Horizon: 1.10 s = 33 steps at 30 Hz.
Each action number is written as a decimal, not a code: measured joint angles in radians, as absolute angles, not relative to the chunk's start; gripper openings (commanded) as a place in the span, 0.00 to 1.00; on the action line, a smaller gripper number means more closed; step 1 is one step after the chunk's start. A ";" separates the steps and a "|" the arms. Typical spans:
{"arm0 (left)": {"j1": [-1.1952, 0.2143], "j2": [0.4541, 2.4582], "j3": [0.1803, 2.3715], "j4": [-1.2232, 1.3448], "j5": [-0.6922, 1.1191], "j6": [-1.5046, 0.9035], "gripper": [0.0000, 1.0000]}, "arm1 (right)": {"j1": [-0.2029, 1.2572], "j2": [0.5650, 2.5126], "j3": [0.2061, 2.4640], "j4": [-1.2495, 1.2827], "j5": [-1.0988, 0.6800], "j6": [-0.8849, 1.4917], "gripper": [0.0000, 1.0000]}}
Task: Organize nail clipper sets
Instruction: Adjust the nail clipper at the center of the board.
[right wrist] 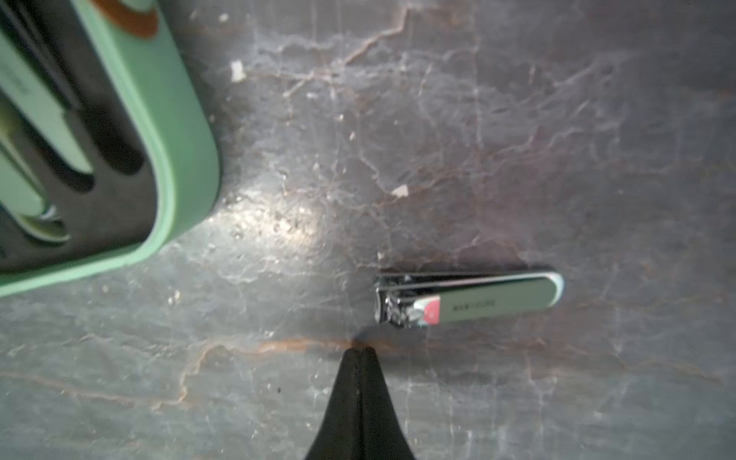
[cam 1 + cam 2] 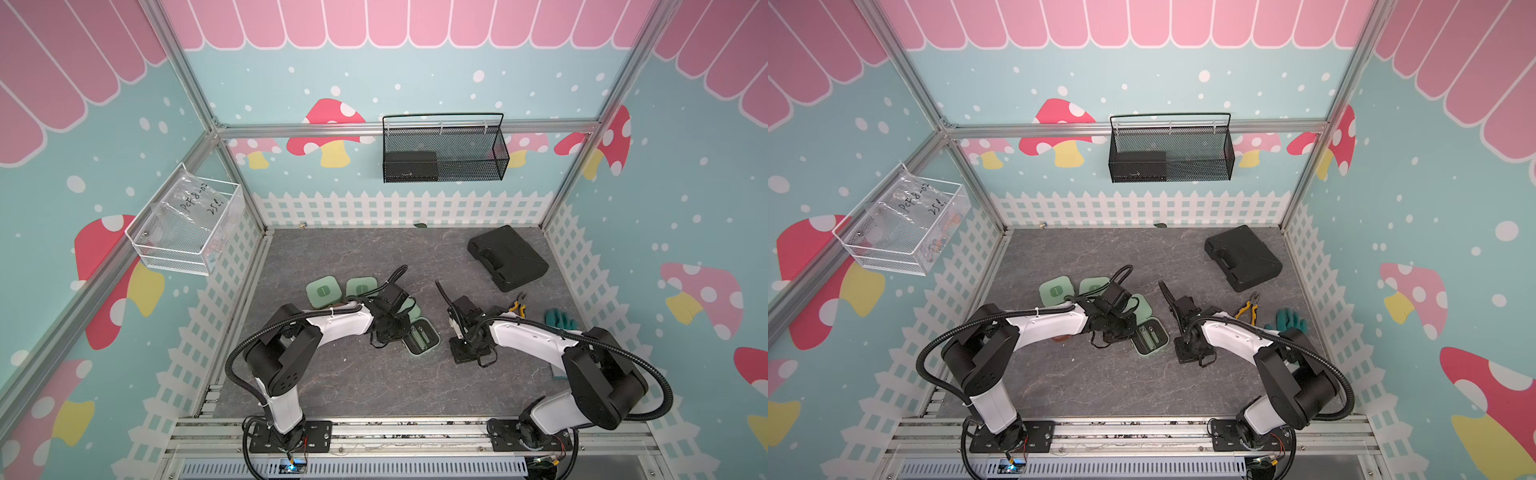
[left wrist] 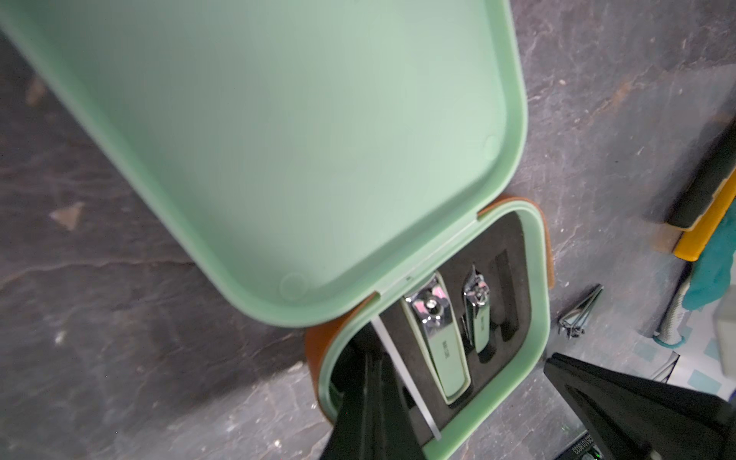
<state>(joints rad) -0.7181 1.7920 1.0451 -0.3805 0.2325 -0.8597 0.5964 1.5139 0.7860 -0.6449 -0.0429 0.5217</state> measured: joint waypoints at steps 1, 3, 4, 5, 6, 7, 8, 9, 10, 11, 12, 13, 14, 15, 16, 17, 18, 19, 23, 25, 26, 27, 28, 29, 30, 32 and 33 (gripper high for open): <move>-0.717 1.792 1.045 -0.380 0.233 -0.860 0.00 | 0.596 1.517 0.788 -0.638 -0.035 0.527 0.00; -0.717 1.792 1.044 -0.379 0.233 -0.860 0.00 | 0.596 1.526 0.796 -0.631 -0.020 0.535 0.00; -0.717 1.792 1.044 -0.379 0.234 -0.860 0.00 | 0.596 1.531 0.801 -0.627 -0.012 0.539 0.00; -0.716 1.792 1.044 -0.378 0.235 -0.860 0.00 | 0.596 1.535 0.804 -0.622 -0.003 0.543 0.00; -0.716 1.792 1.043 -0.377 0.236 -0.860 0.00 | 0.596 1.538 0.808 -0.619 0.007 0.546 0.00; -0.716 1.792 1.043 -0.377 0.236 -0.860 0.00 | 0.596 1.543 0.812 -0.614 0.016 0.548 0.00; -0.716 1.792 1.043 -0.377 0.236 -0.860 0.00 | 0.595 1.547 0.815 -0.607 0.027 0.550 0.00; -0.715 1.792 1.043 -0.377 0.236 -0.860 0.00 | 0.593 1.551 0.819 -0.600 0.035 0.551 0.00; -0.715 1.792 1.043 -0.377 0.236 -0.860 0.00 | 0.589 1.557 0.823 -0.591 0.040 0.551 0.00; -0.715 1.792 1.043 -0.377 0.236 -0.860 0.00 | 0.583 1.565 0.830 -0.581 0.047 0.551 0.00; -0.715 1.792 1.043 -0.377 0.236 -0.860 0.00 | 0.579 1.572 0.836 -0.574 0.053 0.550 0.00; -0.715 1.792 1.043 -0.377 0.236 -0.860 0.00 | 0.572 1.584 0.847 -0.565 0.060 0.547 0.00; -0.715 1.792 1.043 -0.377 0.236 -0.860 0.00 | 0.567 1.595 0.857 -0.558 0.066 0.545 0.00; -0.715 1.792 1.043 -0.377 0.236 -0.860 0.00 | 0.562 1.605 0.868 -0.551 0.073 0.542 0.00; -0.715 1.792 1.043 -0.377 0.236 -0.860 0.00 | 0.557 1.617 0.879 -0.545 0.081 0.538 0.00; -0.715 1.792 1.043 -0.377 0.236 -0.860 0.00 | 0.553 1.626 0.888 -0.538 0.089 0.532 0.00; -0.715 1.792 1.043 -0.377 0.236 -0.860 0.00 | 0.550 1.634 0.896 -0.533 0.094 0.528 0.01; -0.715 1.792 1.043 -0.376 0.237 -0.860 0.00 | 0.548 1.642 0.904 -0.529 0.101 0.524 0.01; -0.713 1.792 1.040 -0.372 0.239 -0.860 0.00 | 0.542 1.656 0.923 -0.525 0.105 0.497 0.05; -0.713 1.792 1.038 -0.369 0.240 -0.860 0.00 | 0.541 1.652 0.926 -0.532 0.093 0.477 0.10; -0.712 1.792 1.038 -0.369 0.240 -0.860 0.00 | 0.541 1.645 0.927 -0.539 0.087 0.467 0.15; -0.712 1.792 1.038 -0.369 0.240 -0.860 0.00 | 0.541 1.633 0.929 -0.549 0.081 0.461 0.18; -0.712 1.791 1.036 -0.366 0.241 -0.860 0.00 | 0.541 1.614 0.935 -0.566 0.078 0.448 0.24; -0.712 1.790 1.034 -0.364 0.242 -0.860 0.00 | 0.541 1.592 0.942 -0.583 0.077 0.440 0.29; -0.711 1.789 1.032 -0.362 0.242 -0.860 0.00 | 0.541 1.567 0.951 -0.602 0.079 0.431 0.35; -0.710 1.789 1.032 -0.361 0.243 -0.860 0.00 | 0.541 1.512 0.974 -0.642 0.084 0.400 0.41; -0.710 1.789 1.031 -0.360 0.243 -0.860 0.00 | 0.540 1.493 0.983 -0.658 0.087 0.390 0.41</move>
